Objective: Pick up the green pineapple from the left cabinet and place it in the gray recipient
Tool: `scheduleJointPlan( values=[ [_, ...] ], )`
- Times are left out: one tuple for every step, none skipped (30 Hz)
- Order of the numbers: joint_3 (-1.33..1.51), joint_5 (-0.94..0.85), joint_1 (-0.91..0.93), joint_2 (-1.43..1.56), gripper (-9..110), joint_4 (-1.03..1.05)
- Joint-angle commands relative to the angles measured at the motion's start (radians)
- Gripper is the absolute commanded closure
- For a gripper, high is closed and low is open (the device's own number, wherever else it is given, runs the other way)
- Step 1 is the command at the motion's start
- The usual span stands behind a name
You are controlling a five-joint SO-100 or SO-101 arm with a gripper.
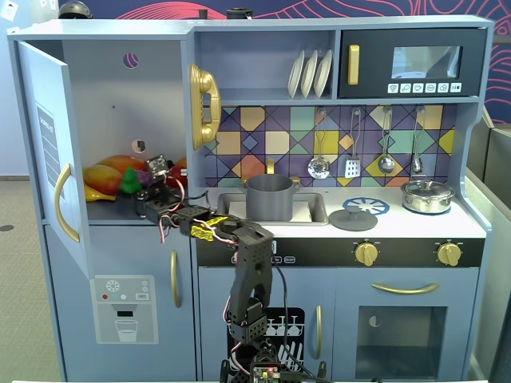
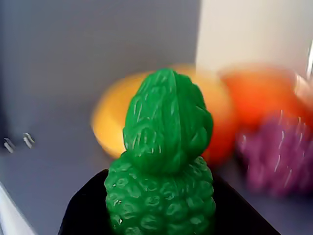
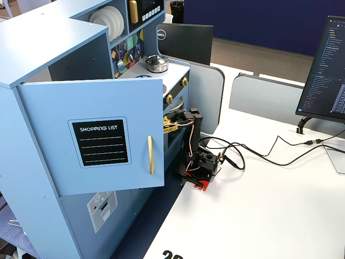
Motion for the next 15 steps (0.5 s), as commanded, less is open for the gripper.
scheduleJointPlan(
  values=[
    [0.117,-0.066,-0.072,0.339,101,0.078],
    [0.173,-0.087,-0.091,0.417,101,0.092],
    [0.227,-0.098,-0.103,0.495,101,0.11],
    [0.278,-0.104,-0.11,0.571,101,0.126],
    [0.325,-0.112,-0.112,0.649,101,0.144],
    [0.371,-0.126,-0.112,0.726,101,0.155],
    [0.416,-0.138,-0.11,0.796,101,0.156],
    [0.454,-0.14,-0.095,0.862,101,0.163],
    [0.486,-0.141,-0.077,0.931,101,0.178],
    [0.523,-0.144,-0.061,0.996,101,0.183],
    [0.552,-0.141,-0.029,1.054,101,0.187],
    [0.578,-0.141,0.009,1.115,101,0.213],
    [0.603,-0.137,0.052,1.175,101,0.242],
    [0.626,-0.115,0.11,1.223,101,0.259],
    [0.64,-0.084,0.173,1.258,101,0.273]
  ],
)
